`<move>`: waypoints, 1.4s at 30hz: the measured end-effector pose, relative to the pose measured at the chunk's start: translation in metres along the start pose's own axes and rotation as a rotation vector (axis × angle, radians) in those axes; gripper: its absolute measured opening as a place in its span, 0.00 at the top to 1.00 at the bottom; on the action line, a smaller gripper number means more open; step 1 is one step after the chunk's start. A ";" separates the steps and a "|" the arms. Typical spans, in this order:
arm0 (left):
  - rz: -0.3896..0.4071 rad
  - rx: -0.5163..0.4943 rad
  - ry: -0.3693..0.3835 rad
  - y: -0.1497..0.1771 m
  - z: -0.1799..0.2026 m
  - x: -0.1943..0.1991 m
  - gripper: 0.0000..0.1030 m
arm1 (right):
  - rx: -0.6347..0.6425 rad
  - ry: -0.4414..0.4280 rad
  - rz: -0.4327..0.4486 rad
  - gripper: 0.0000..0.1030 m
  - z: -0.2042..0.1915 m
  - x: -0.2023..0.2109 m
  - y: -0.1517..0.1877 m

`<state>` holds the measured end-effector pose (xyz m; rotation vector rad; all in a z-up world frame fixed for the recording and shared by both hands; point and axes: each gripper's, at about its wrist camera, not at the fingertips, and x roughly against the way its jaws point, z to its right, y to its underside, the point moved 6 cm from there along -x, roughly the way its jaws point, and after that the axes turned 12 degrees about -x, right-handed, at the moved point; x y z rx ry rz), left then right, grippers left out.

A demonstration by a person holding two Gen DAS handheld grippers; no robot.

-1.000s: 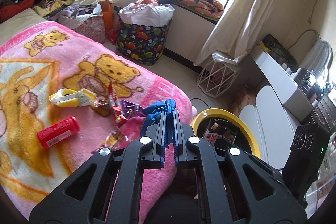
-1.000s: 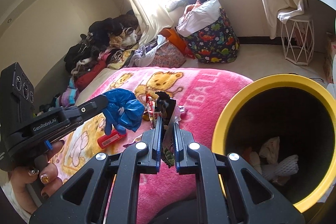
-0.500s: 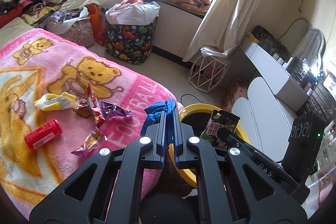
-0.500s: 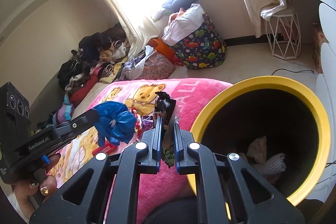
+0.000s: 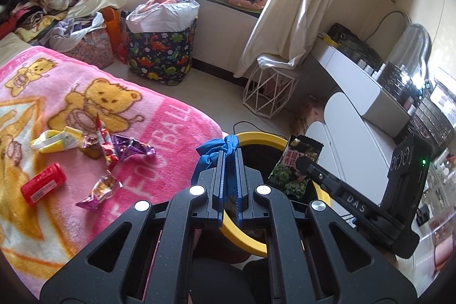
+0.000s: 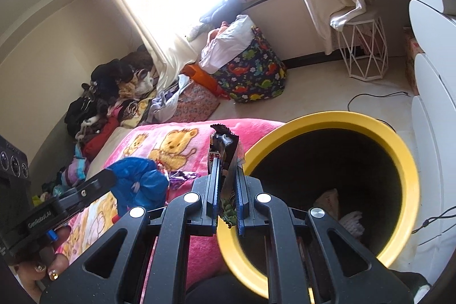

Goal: Collect trash
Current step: 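Carry the green packet and blue wrapper in both tools over the yellow bin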

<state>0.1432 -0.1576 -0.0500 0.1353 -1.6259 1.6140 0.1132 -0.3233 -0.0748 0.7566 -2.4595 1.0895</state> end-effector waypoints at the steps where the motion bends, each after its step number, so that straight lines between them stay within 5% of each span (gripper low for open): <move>1: -0.002 -0.002 0.003 0.001 0.002 -0.001 0.97 | -0.006 0.006 0.003 0.91 0.003 0.001 -0.002; 42: -0.125 -0.099 0.142 0.026 0.067 -0.069 0.97 | -0.132 0.170 0.041 0.89 0.079 0.003 -0.014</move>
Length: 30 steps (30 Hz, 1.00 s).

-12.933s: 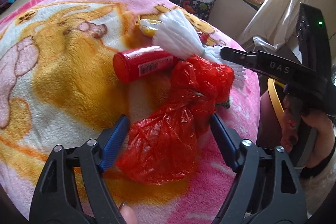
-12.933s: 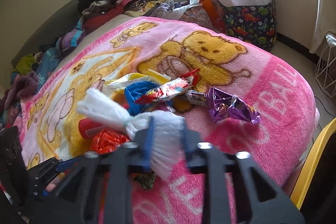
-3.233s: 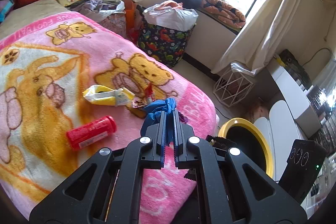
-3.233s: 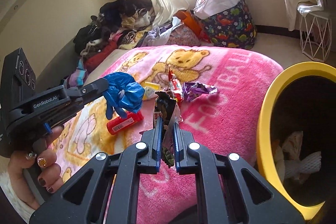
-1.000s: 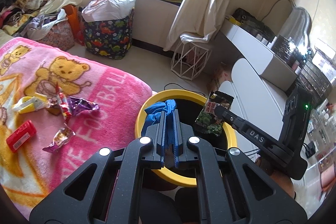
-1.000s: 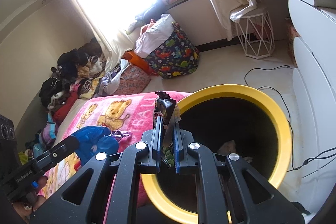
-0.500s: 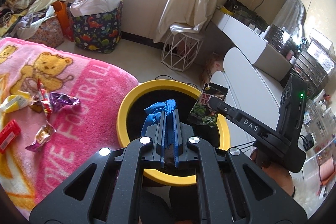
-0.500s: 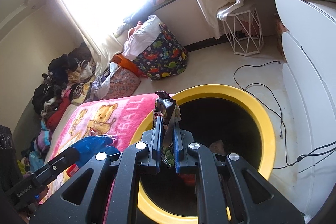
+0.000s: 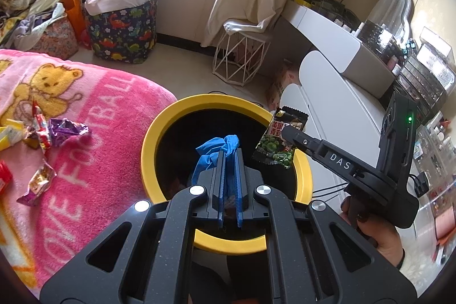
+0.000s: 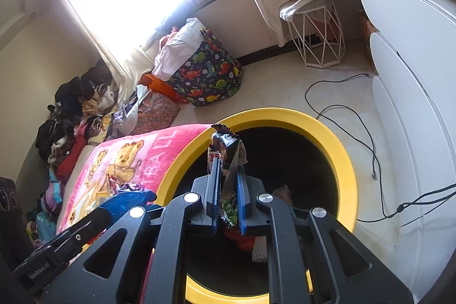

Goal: Collect trash
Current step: 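Carry the green packet and blue wrapper in both tools over the yellow bin, then open both tools to drop the green packet and blue wrapper into the bin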

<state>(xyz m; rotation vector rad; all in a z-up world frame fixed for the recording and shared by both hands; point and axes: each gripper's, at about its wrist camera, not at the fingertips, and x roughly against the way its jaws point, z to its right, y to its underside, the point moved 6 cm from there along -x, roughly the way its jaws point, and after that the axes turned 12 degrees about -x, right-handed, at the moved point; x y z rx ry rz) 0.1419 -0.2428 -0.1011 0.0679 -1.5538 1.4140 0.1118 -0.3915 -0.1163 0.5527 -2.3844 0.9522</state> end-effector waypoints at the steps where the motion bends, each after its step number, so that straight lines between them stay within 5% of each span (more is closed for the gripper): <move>1: -0.003 0.000 0.000 0.000 0.000 -0.001 0.97 | -0.001 0.002 -0.001 0.89 0.002 -0.001 0.000; 12: -0.022 0.018 0.001 0.005 -0.004 -0.017 0.95 | -0.002 0.014 -0.014 0.87 0.005 -0.008 0.003; 14: -0.022 0.040 -0.013 0.007 -0.010 -0.017 0.69 | -0.008 0.016 -0.015 0.74 0.005 -0.009 0.003; 18: 0.000 0.074 -0.054 0.009 -0.024 -0.009 0.41 | -0.023 0.015 -0.008 0.49 0.007 -0.009 0.003; 20: 0.008 0.086 -0.071 0.009 -0.029 -0.004 0.19 | -0.030 0.019 -0.004 0.37 0.006 -0.009 0.003; 30: 0.057 0.092 -0.145 0.009 -0.049 0.023 0.11 | 0.031 0.025 0.016 0.27 -0.012 -0.003 0.009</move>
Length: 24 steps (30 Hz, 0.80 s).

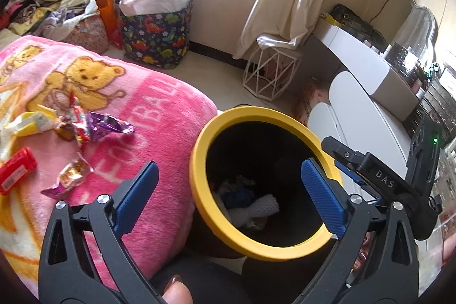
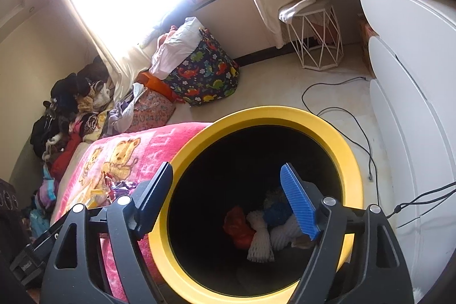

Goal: Collect trash
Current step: 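Open both tools to drop the green packet and blue wrapper into the bin, then move both tools back over the red can and red bag on the blanket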

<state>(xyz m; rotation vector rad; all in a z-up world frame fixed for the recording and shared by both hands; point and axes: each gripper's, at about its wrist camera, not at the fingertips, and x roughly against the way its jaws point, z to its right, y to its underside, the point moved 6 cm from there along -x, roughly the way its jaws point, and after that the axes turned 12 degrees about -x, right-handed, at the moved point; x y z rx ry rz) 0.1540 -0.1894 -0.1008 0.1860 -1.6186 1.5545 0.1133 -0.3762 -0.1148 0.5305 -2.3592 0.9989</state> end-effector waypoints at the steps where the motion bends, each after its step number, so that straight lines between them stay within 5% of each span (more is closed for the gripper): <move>1: 0.004 0.000 -0.007 0.000 -0.002 0.002 0.11 | 0.007 -0.001 0.001 0.26 -0.002 0.001 0.001; 24: 0.135 0.034 -0.159 -0.013 -0.063 0.063 0.11 | 0.185 -0.092 -0.007 0.22 -0.079 0.008 0.019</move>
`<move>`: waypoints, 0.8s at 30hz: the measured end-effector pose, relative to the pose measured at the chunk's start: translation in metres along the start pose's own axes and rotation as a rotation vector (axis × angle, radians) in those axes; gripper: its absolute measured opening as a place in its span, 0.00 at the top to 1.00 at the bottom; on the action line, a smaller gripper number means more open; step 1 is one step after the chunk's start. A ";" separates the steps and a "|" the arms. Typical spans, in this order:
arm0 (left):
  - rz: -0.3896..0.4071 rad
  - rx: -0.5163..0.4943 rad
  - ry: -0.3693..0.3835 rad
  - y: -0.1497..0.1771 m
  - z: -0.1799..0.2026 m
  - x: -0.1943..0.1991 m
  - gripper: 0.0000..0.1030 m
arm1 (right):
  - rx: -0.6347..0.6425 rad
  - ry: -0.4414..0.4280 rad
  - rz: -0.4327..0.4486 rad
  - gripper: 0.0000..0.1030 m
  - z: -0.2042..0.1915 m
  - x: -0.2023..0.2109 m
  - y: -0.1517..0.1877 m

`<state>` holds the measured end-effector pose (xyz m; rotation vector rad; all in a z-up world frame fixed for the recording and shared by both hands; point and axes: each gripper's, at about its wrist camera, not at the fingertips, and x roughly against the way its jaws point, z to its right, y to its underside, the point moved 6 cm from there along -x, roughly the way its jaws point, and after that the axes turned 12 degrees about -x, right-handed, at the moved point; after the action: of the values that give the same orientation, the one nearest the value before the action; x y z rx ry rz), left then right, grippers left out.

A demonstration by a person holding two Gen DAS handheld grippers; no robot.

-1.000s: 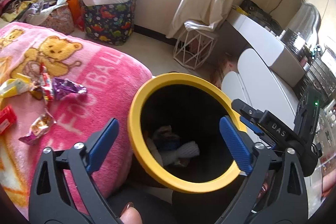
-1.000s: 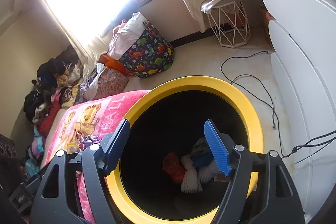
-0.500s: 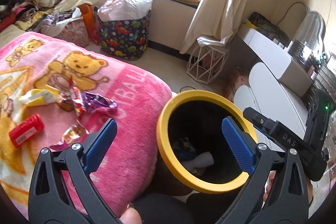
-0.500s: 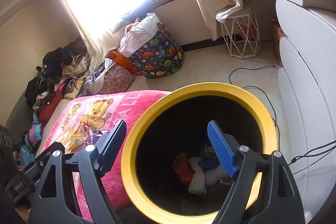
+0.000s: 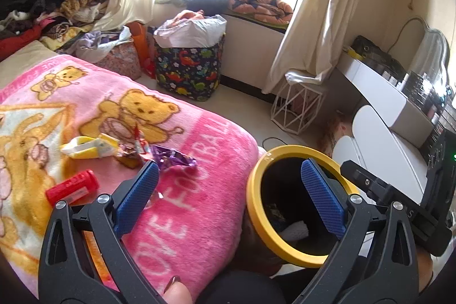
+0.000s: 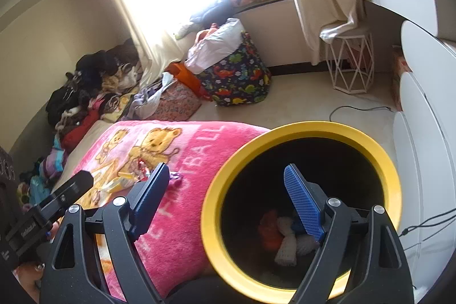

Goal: Collect trash
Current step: 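Move both tools back over the red can and red bag on the blanket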

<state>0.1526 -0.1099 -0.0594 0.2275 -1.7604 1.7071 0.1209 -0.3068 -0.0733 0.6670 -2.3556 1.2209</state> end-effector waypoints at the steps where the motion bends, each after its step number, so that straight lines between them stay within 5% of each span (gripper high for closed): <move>1: 0.005 0.005 -0.009 0.000 -0.005 0.002 0.11 | 0.008 -0.004 -0.003 0.22 -0.004 -0.001 0.001; 24: 0.033 0.098 -0.160 0.006 -0.089 0.029 0.11 | 0.171 -0.086 -0.073 0.22 -0.087 -0.025 0.034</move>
<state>0.1568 -0.0160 -0.0543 0.3895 -1.8048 1.8454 0.1326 -0.2113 -0.0615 0.8690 -2.2908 1.3980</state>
